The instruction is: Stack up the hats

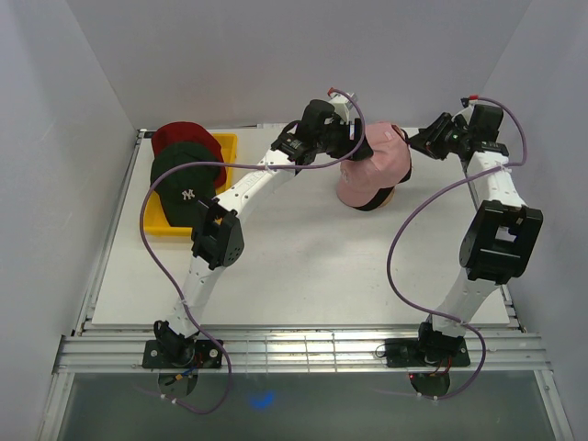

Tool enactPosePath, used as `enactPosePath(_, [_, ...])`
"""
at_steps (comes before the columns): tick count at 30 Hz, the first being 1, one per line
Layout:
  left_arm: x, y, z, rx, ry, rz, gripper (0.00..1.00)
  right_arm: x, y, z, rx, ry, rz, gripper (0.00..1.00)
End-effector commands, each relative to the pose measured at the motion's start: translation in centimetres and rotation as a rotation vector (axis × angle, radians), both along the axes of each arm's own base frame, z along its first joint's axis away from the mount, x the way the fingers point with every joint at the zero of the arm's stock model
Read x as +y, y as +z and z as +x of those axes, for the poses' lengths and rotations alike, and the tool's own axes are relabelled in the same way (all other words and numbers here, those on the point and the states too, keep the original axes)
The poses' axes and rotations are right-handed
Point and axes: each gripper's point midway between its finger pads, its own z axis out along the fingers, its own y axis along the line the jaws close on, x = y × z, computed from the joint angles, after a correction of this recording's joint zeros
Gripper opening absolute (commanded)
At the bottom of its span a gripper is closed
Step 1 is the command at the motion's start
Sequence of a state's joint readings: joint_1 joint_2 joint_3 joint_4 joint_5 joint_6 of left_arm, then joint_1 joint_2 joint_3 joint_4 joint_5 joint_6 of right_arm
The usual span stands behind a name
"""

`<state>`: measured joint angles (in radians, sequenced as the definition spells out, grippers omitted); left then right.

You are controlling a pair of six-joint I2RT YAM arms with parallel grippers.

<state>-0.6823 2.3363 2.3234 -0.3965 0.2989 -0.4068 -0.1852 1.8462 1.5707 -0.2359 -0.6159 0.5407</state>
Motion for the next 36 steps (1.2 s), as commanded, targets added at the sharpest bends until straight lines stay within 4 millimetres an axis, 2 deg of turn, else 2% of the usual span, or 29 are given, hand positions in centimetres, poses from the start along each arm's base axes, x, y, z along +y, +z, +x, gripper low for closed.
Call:
enactPosePath(1, [0.4,2.2,0.0,-0.023,0.007,-0.025,0.77,0.6,0.1,-1.4,0.008,0.026,-0.014,0.31])
enactPosePath(5, [0.4,2.2,-0.1,-0.022,0.006,-0.024,0.77,0.7,-0.3,-1.5,0.012,0.031,-0.008,0.31])
enactPosePath(10, [0.4,2.4,0.0,-0.026,0.008,-0.025,0.77,0.8,0.4,-1.3,-0.003,0.030,-0.004,0.31])
enactPosePath(13, [0.5,2.4,0.0,-0.027,0.009,-0.023,0.77,0.7,0.6,-1.2,-0.006,0.027,-0.005,0.24])
enactPosePath(17, [0.6,2.5,0.0,-0.029,0.012,-0.022,0.77,0.6,0.8,-1.0,-0.009,0.024,-0.007,0.09])
enactPosePath(18, [0.5,2.5,-0.1,-0.029,0.010,-0.022,0.77,0.6,0.9,-1.0,-0.009,0.023,-0.008,0.08])
enactPosePath(26, [0.7,2.6,-0.1,-0.033,0.016,-0.017,0.77,-0.8,0.4,-0.8,0.021,-0.030,-0.089,0.08])
enactPosePath(36, [0.9,2.5,0.0,-0.034,0.024,-0.012,0.77,-2.4,-2.1,-0.8,0.096,-0.085,-0.172,0.08])
